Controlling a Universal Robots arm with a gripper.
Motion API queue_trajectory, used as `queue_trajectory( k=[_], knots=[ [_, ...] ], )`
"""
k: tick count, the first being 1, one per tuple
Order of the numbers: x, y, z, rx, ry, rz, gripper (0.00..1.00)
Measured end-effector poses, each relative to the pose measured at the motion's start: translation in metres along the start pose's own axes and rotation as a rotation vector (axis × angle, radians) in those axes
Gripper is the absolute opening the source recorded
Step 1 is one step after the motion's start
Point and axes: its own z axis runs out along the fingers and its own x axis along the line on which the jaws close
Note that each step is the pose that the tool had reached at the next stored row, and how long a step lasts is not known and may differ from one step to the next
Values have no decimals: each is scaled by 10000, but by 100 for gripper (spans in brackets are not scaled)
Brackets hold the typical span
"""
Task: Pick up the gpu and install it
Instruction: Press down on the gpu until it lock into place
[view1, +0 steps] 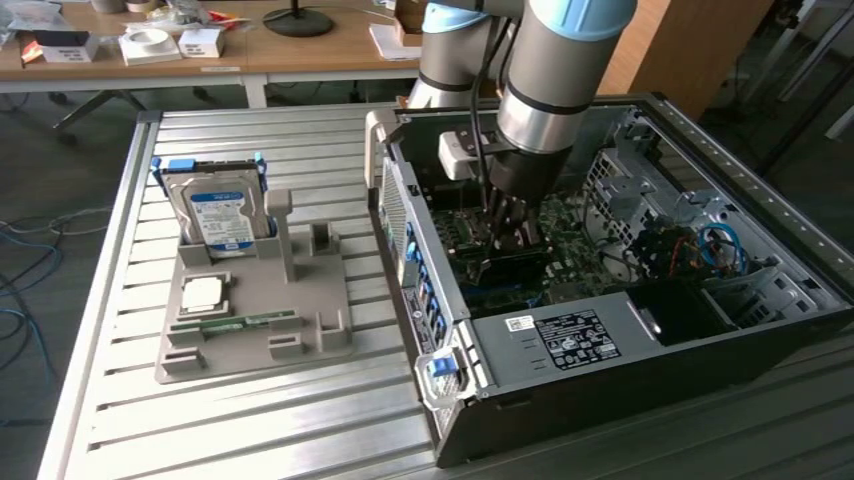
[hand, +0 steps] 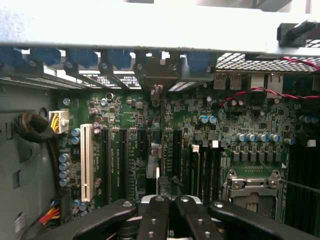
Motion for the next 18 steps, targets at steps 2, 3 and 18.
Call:
queue_trajectory(
  k=[2, 3, 18],
  knots=[
    [0, 0, -4, -4, 8, 0, 11],
    [1, 0, -4, -4, 9, 0, 11],
    [1, 8, 8, -5, 10, -1, 11]
  ],
)
